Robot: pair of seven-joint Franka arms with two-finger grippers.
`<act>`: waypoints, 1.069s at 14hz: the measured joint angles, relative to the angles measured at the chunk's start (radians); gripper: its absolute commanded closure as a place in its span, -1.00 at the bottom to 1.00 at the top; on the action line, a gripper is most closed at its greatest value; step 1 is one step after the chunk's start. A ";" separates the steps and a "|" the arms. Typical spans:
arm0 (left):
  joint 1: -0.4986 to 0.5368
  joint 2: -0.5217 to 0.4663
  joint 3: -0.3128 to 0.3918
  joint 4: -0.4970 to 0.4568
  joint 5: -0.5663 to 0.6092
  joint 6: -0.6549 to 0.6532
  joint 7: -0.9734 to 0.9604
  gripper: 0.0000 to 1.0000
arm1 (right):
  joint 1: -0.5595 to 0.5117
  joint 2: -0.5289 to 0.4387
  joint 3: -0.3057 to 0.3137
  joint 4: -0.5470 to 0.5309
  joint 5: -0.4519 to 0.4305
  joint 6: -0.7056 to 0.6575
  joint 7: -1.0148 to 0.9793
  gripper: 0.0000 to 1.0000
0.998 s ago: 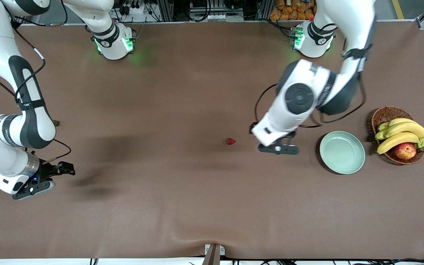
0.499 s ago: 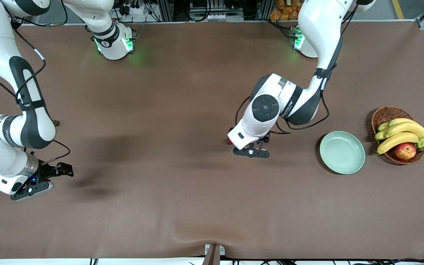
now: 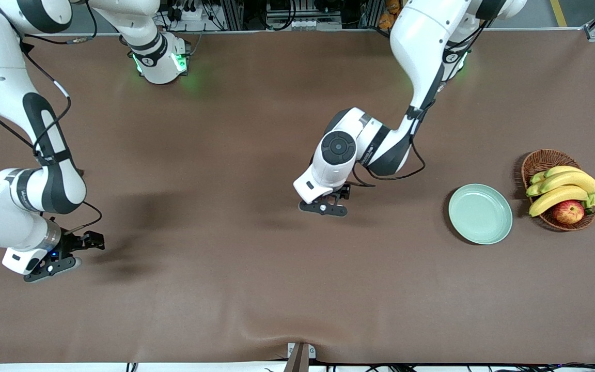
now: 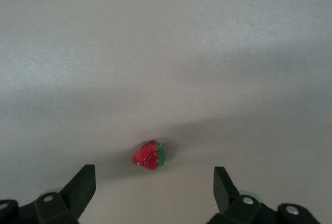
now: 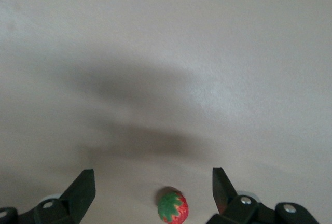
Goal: Collect all strawberries into plate
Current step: 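Lower the left gripper onto the strawberry and grasp it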
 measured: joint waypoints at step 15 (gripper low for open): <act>-0.002 0.054 0.003 -0.055 0.000 0.065 0.000 -0.73 | 0.000 0.013 -0.025 -0.022 -0.001 -0.100 0.000 -1.00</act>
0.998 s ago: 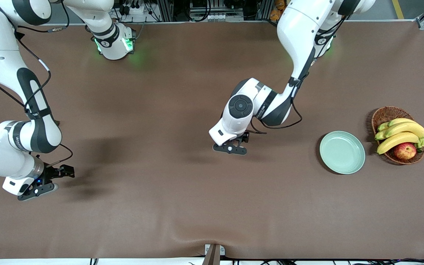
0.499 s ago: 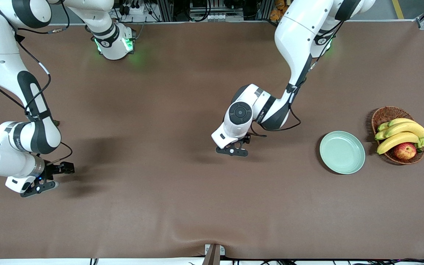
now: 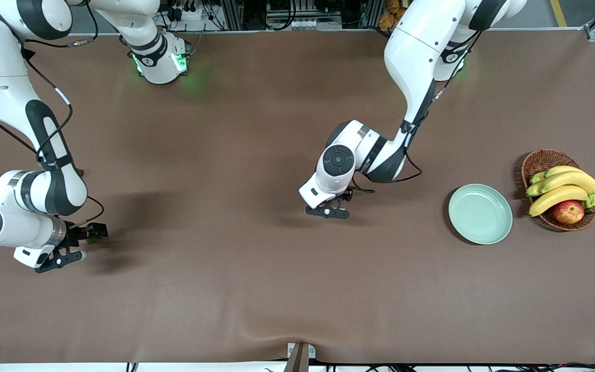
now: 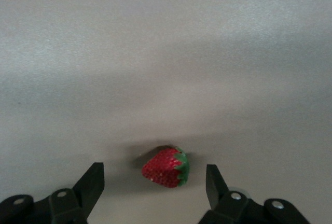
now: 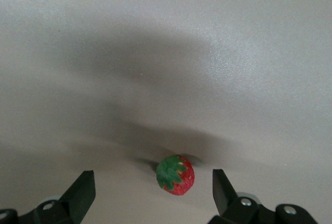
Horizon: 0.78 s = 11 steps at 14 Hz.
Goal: Collect all strawberries into plate
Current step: 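Lower the left gripper onto the strawberry and grasp it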
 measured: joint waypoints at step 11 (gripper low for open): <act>-0.009 0.021 0.000 -0.002 0.000 0.033 0.000 -0.22 | 0.000 0.017 -0.003 -0.005 -0.010 0.001 0.000 -1.00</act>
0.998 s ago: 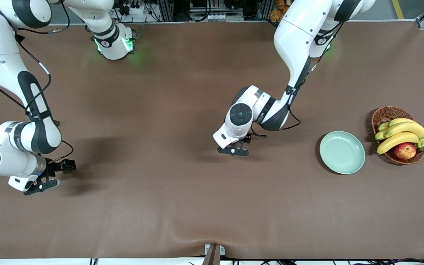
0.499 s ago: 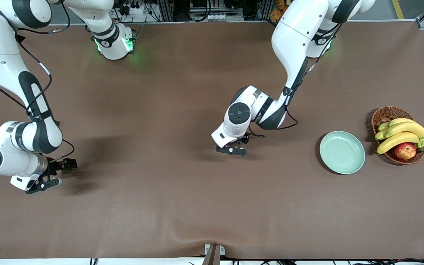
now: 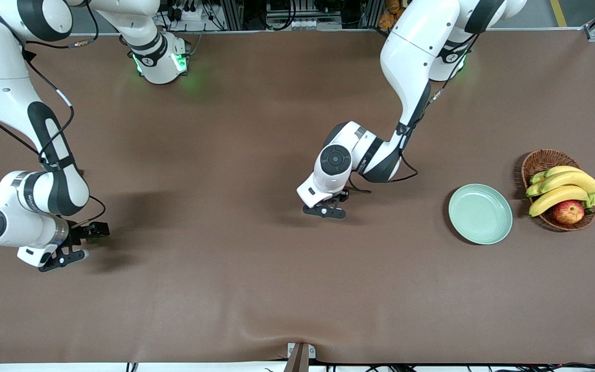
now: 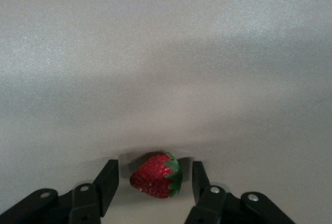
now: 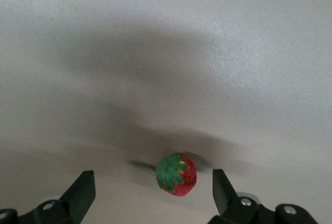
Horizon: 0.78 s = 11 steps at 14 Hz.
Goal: Collect all strawberries into plate
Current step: 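Lower the left gripper onto the strawberry and grasp it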
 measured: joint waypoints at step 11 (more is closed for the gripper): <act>0.000 -0.001 0.000 0.006 0.000 0.004 0.000 0.52 | 0.000 0.023 -0.018 0.002 -0.019 0.030 0.000 1.00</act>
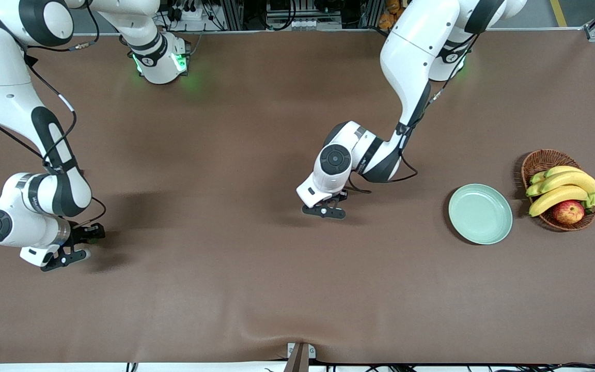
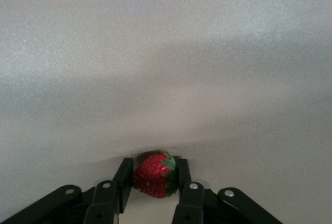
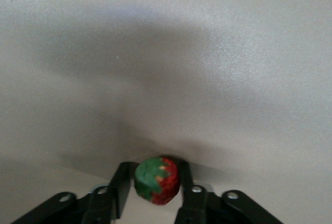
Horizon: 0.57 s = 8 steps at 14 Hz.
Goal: Collect all strawberries into plate
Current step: 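Lower the left gripper onto the strawberry and grasp it, then drop the strawberry on the plate while the right gripper grasps another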
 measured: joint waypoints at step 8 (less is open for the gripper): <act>0.158 -0.154 0.028 0.019 0.000 -0.165 0.113 0.49 | 0.016 -0.084 0.049 0.034 -0.003 -0.034 -0.002 1.00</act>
